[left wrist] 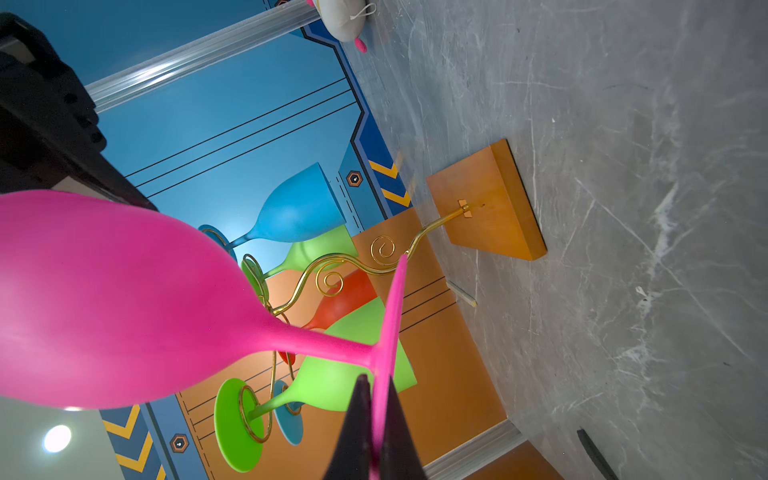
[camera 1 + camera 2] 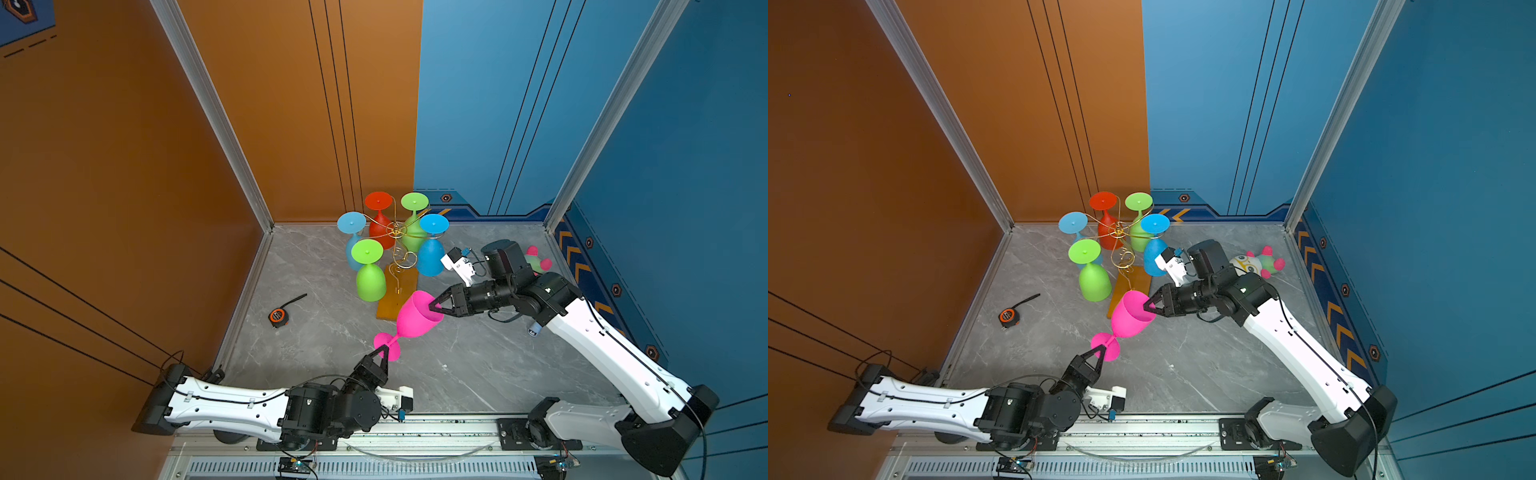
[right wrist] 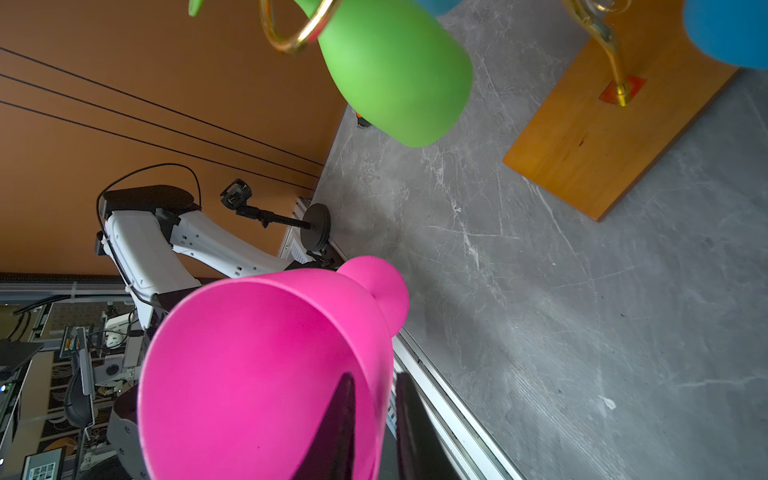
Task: Take the wine glass off the wine glass rack
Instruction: 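Grasp the magenta glass's bowl with the right gripper while the left holds the foot, then open the left gripper and draw it back while the right holds the glass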
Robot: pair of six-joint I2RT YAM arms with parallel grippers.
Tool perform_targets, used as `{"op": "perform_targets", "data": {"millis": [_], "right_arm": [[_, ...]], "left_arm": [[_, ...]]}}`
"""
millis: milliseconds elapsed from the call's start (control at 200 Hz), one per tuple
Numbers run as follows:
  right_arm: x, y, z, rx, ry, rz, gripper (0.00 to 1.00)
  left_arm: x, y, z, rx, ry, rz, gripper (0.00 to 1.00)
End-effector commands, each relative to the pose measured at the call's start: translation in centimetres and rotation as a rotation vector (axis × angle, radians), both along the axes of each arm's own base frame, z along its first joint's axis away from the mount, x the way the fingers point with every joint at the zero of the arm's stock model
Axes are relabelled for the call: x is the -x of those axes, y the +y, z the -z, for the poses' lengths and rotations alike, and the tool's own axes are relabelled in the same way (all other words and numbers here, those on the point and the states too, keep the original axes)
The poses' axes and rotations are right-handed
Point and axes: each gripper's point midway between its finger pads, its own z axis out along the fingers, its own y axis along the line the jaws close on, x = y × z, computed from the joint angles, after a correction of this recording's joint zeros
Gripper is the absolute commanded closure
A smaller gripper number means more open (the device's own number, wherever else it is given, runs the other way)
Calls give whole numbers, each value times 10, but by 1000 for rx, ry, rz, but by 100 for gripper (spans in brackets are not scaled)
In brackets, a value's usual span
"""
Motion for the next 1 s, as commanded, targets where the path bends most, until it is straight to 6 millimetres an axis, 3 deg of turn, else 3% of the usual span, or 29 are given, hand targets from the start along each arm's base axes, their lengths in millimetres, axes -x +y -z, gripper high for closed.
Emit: {"op": "perform_targets", "data": {"millis": [0, 360, 375, 400, 626, 861, 996], "right_arm": [[4, 0, 3, 17, 13, -23, 85], [4, -1, 8, 32, 15, -26, 98], [4, -1, 9, 34, 15, -27, 98], [4, -1, 8, 35, 11, -25, 98], [-4, -13, 9, 55, -15, 26, 100], [-18, -41, 8, 63, -43, 112, 100], [-21, -53, 14, 83, -46, 154, 100]], "left_arm": [[-4, 8, -2, 0, -11, -29, 100], [-4, 11, 5, -45, -1, -26, 100], [-4, 11, 5, -43, 0, -26, 93], [-4, 11, 6, -44, 1, -25, 90], [-1, 7, 8, 18, 47, -8, 75], [7, -7, 11, 137, 150, 13, 58], [12, -17, 3, 261, 228, 16, 38]]}}
